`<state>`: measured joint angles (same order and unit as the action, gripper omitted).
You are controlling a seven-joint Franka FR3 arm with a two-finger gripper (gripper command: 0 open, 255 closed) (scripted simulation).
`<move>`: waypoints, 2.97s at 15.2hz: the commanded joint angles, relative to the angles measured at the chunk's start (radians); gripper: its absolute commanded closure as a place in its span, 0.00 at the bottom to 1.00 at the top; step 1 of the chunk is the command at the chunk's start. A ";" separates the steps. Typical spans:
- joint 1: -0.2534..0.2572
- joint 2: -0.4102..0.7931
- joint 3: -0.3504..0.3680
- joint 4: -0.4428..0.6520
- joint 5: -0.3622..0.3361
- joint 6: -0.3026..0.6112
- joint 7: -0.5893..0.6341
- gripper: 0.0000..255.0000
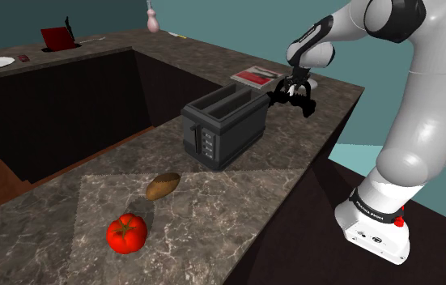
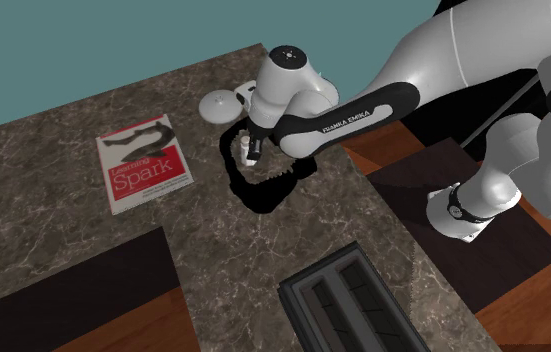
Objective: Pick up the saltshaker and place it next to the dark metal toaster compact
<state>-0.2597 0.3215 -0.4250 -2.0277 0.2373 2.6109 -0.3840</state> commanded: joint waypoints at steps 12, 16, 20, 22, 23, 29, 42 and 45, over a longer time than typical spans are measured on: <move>0.009 -0.025 -0.012 0.009 -0.022 -0.033 0.015 1.00; 0.019 -0.057 -0.025 0.024 -0.050 -0.077 0.035 1.00; 0.028 -0.086 -0.036 0.044 -0.075 -0.123 0.052 1.00; 0.031 -0.100 -0.040 0.055 -0.087 -0.146 0.060 1.00; 0.032 -0.107 -0.042 0.061 -0.092 -0.158 0.064 1.00; 0.040 -0.142 -0.050 0.101 -0.122 -0.230 0.084 1.00; 0.047 -0.195 -0.059 0.217 -0.163 -0.391 0.112 1.00; 0.047 -0.202 -0.060 0.250 -0.169 -0.430 0.116 1.00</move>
<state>-0.2126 0.1202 -0.4853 -1.7918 0.0698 2.1950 -0.2700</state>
